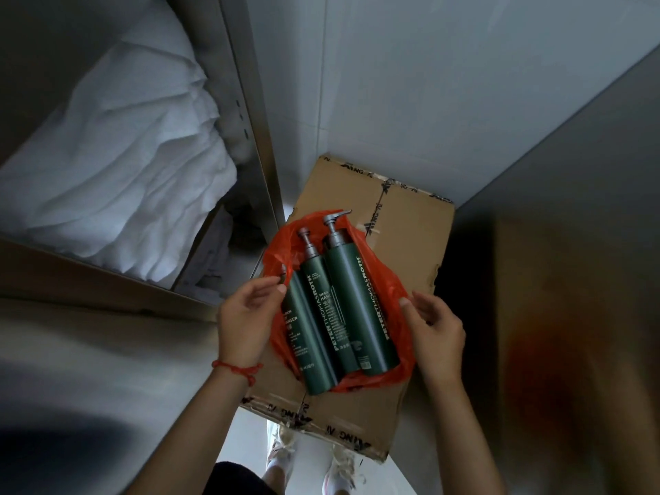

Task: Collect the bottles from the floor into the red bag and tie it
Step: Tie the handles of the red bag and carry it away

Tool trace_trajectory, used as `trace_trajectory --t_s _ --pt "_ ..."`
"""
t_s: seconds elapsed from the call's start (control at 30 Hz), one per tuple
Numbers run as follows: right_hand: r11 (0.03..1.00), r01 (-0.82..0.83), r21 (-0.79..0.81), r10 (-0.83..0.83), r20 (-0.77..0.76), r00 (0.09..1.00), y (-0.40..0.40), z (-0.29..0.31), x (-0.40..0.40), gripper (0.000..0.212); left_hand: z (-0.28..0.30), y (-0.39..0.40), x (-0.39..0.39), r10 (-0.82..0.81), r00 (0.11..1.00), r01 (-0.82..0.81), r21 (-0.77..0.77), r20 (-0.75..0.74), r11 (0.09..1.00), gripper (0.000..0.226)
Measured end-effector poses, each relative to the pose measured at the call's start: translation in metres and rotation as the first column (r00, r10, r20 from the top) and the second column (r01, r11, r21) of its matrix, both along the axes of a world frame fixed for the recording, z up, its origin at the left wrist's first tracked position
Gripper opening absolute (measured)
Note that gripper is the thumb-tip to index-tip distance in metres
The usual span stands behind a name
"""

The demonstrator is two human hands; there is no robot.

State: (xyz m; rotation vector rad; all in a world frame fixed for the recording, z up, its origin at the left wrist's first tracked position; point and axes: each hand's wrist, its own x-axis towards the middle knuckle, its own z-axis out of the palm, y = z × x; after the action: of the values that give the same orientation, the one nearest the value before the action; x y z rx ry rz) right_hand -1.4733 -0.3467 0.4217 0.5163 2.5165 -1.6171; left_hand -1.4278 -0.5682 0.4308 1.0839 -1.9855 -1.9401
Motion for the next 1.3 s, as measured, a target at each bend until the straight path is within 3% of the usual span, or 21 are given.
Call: trace_trajectory --t_s 0.13,0.27,0.37,0.43,0.5,0.63,0.77,0.97,1.1,1.3 --pt "0.999 0.027 0.047 -0.033 0.124 0.992 0.006 -0.012 -0.002 0.030 -0.007 -0.008 -0.013 -0.020 0.999 0.025 -0.148 0.033 0.989 0.021" --pt "0.990 -0.063 0.127 0.042 0.162 0.986 -0.001 -0.021 -0.013 0.034 -0.016 -0.010 -0.031 -0.115 0.987 0.132 -0.156 0.115 0.979 0.030" --pt "0.975 -0.148 0.169 0.113 0.200 0.973 -0.008 -0.025 -0.023 0.032 -0.017 -0.008 -0.043 -0.226 0.952 0.259 -0.147 0.205 0.955 0.021" --pt "0.973 -0.157 0.167 0.117 0.226 0.967 -0.009 -0.024 -0.027 0.019 -0.015 -0.006 -0.048 -0.264 0.945 0.283 -0.076 0.195 0.956 0.010" --pt "0.994 -0.090 0.069 0.070 0.248 0.966 -0.008 -0.018 -0.029 0.008 -0.009 -0.006 -0.051 -0.241 0.959 0.230 0.085 0.153 0.970 0.012" --pt "0.945 0.153 -0.287 -0.053 0.330 0.942 0.003 0.004 -0.026 0.015 0.008 -0.012 -0.049 -0.213 0.968 0.156 0.344 0.133 0.926 0.013" --pt "0.914 0.169 -0.368 -0.018 0.380 0.925 0.011 0.024 -0.020 0.008 0.025 -0.016 -0.035 -0.214 0.972 0.142 0.475 0.099 0.869 0.015" --pt "0.825 0.272 -0.496 -0.025 0.447 0.894 0.028 0.038 -0.013 0.008 0.046 -0.028 -0.021 -0.125 0.990 0.070 0.555 0.062 0.829 0.016" --pt "0.773 0.298 -0.561 -0.018 0.449 0.893 0.030 0.044 -0.012 0.011 0.057 -0.032 -0.020 -0.141 0.990 0.110 0.558 0.012 0.823 0.019" --pt "0.797 0.282 -0.535 -0.059 0.395 0.917 0.022 0.052 -0.018 0.011 0.064 -0.027 -0.035 -0.161 0.987 0.140 0.479 0.001 0.866 0.016"
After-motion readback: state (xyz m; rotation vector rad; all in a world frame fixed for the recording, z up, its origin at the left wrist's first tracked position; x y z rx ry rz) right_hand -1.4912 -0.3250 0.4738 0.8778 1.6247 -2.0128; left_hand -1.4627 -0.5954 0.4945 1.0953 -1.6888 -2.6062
